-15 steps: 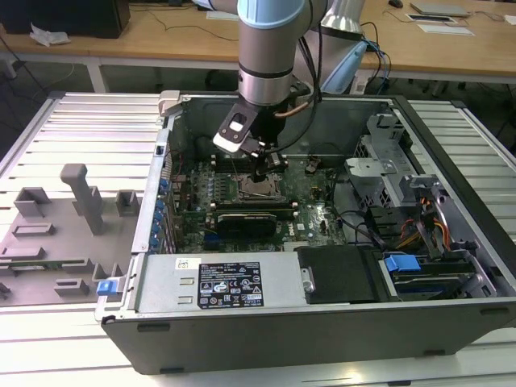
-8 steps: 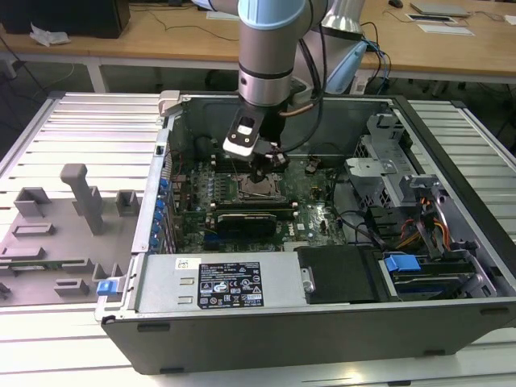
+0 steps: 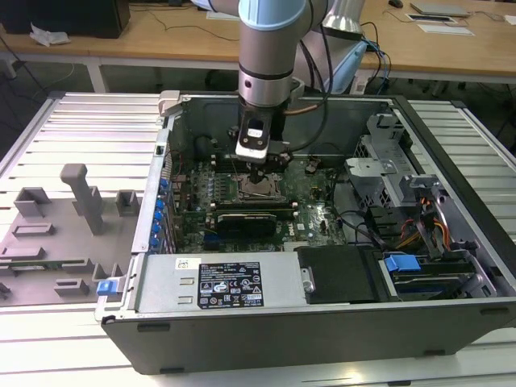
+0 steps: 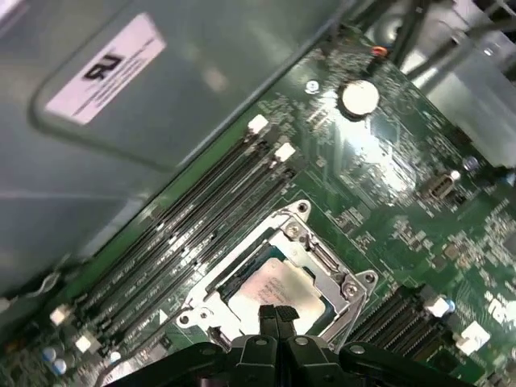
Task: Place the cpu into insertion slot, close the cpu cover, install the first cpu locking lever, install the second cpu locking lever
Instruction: 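Close the cpu cover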
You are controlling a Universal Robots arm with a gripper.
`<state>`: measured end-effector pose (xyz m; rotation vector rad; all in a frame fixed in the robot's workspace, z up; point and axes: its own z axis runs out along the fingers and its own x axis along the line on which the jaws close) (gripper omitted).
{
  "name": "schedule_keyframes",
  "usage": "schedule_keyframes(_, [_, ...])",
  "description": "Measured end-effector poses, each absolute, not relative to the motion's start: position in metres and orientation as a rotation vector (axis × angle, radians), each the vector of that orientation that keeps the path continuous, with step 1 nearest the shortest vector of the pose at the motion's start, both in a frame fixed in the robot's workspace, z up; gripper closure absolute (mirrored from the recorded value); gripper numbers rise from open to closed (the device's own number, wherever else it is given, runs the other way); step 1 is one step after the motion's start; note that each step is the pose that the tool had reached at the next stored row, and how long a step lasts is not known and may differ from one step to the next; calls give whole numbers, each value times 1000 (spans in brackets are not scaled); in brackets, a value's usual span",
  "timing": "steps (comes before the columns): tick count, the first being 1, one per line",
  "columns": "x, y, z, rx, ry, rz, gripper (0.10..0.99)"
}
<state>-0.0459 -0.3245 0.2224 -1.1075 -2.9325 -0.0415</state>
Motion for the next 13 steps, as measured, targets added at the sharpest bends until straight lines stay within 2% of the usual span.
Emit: schedule_keyframes(13, [-46, -324, 220, -618, -3070, -35, 980])
